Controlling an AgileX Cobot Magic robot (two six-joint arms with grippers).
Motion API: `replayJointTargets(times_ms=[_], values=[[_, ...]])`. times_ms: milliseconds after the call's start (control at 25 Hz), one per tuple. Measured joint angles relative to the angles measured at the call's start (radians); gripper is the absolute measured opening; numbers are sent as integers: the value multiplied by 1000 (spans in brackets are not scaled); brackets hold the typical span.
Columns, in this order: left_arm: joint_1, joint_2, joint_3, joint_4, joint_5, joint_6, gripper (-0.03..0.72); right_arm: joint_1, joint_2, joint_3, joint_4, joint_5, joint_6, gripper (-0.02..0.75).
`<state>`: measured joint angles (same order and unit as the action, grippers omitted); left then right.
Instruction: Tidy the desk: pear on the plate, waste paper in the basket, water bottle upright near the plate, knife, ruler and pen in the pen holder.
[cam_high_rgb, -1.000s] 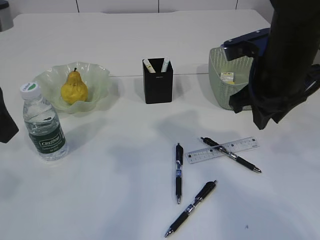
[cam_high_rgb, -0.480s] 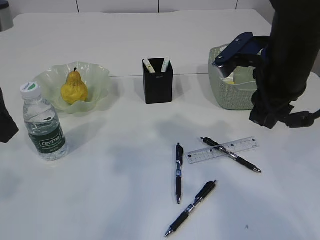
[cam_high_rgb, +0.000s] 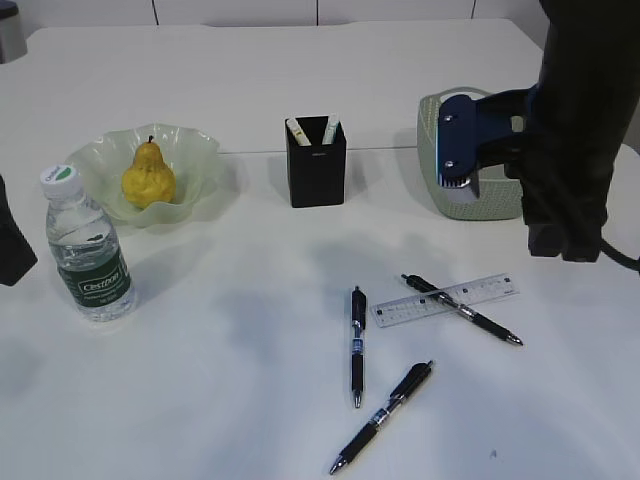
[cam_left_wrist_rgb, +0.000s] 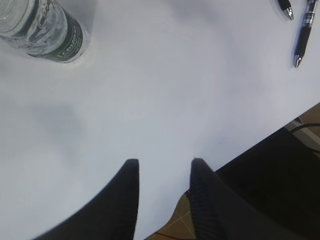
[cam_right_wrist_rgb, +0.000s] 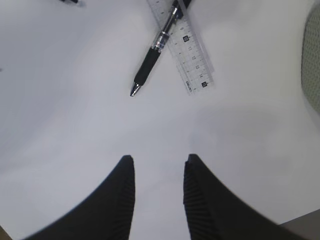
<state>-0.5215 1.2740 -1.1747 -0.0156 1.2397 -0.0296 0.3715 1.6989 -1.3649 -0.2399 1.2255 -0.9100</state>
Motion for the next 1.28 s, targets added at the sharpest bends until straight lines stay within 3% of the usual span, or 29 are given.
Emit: replayJointTargets(times_ms=[360, 640, 760, 800, 920, 1280], values=[[0, 0, 0, 0, 0, 0, 237, 0, 0, 0, -24, -2, -96, 280], [0, 0, 0, 0, 0, 0, 237, 0, 0, 0, 59, -2, -109, 286], [0, 0, 0, 0, 0, 0, 237, 0, 0, 0, 71, -2, -109, 309], [0, 0, 0, 0, 0, 0, 237, 0, 0, 0, 75, -2, -109, 375], [0, 0, 0, 0, 0, 0, 237, 0, 0, 0, 64, -2, -109, 426], [0, 0, 0, 0, 0, 0, 237, 0, 0, 0, 49, -2, -100, 438]])
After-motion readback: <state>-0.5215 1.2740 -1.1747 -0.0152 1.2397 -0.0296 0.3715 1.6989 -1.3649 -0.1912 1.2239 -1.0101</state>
